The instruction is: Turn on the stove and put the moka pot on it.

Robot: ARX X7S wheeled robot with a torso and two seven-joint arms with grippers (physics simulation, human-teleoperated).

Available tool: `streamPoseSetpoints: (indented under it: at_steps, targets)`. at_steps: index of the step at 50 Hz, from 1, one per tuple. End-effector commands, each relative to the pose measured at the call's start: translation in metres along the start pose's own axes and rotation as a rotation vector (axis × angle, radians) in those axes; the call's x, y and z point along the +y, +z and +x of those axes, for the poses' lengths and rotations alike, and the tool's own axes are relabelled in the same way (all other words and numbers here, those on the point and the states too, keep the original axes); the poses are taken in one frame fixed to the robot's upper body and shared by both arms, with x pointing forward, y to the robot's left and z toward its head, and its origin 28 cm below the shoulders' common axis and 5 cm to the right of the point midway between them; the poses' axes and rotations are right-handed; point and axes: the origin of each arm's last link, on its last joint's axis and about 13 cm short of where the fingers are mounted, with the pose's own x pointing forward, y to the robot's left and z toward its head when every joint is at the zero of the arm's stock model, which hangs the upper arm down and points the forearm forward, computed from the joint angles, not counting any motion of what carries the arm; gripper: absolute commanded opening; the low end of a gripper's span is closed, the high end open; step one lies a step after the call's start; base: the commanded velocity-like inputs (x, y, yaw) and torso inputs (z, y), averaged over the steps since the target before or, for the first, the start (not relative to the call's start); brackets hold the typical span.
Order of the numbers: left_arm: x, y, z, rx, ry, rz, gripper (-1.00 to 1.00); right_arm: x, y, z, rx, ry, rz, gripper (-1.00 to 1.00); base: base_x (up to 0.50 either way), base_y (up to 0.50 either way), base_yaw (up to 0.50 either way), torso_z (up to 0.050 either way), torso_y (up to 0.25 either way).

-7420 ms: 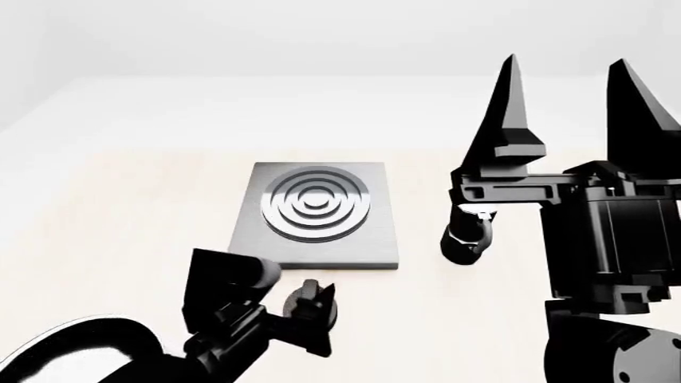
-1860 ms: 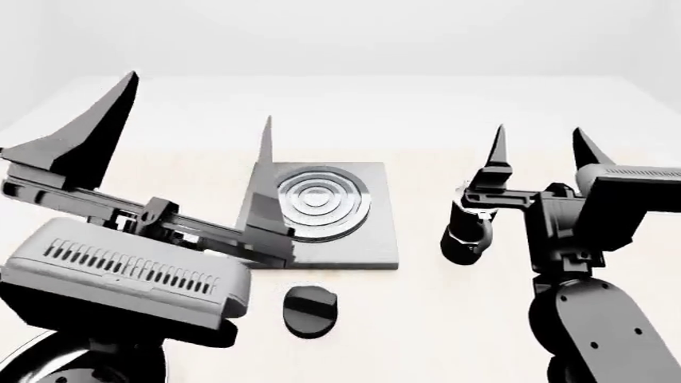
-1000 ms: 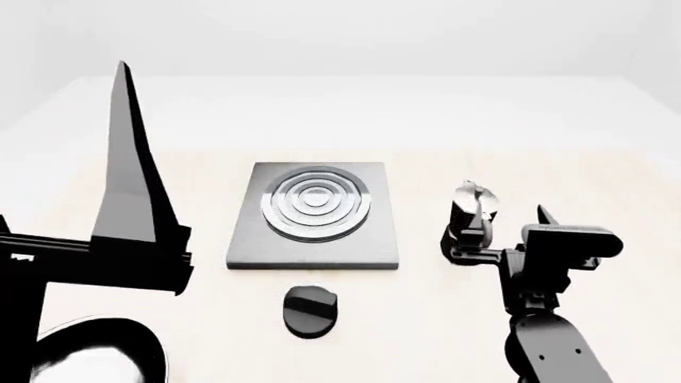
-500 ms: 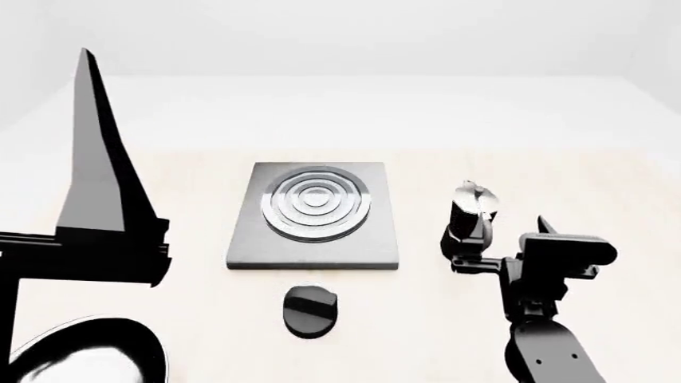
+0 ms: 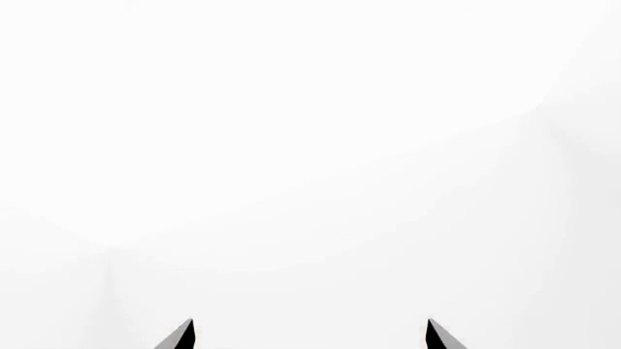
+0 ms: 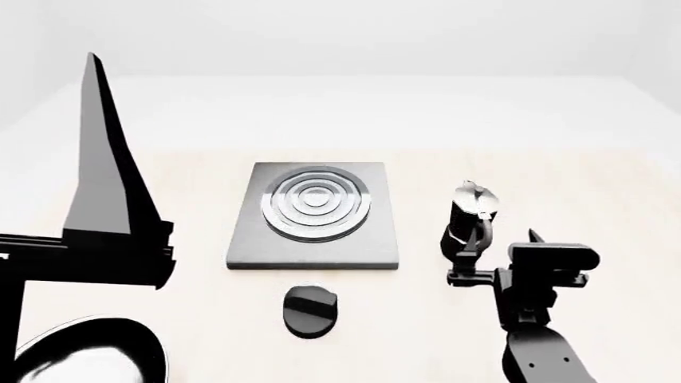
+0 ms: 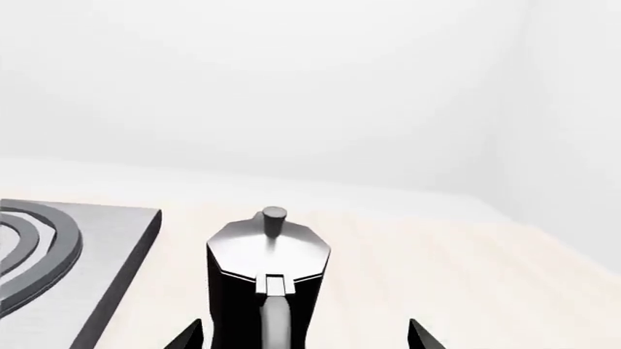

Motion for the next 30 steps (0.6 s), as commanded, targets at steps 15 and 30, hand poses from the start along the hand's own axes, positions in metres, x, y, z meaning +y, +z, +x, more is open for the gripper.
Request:
streamPoseSetpoints:
  at_steps: [15,30]
  targets:
    - [0.000,0.000,-0.001,0.008,-0.004,-0.003,1.00,0.004,-0.011,0.004,0.040,0.013,-0.006,1.00,0.00,0.00,0.00,0.000,0.000]
    - [-0.001,0.000,-0.002,0.016,-0.005,-0.010,1.00,0.011,-0.016,0.011,0.060,0.018,-0.004,1.00,0.00,0.00,0.00,0.000,0.000]
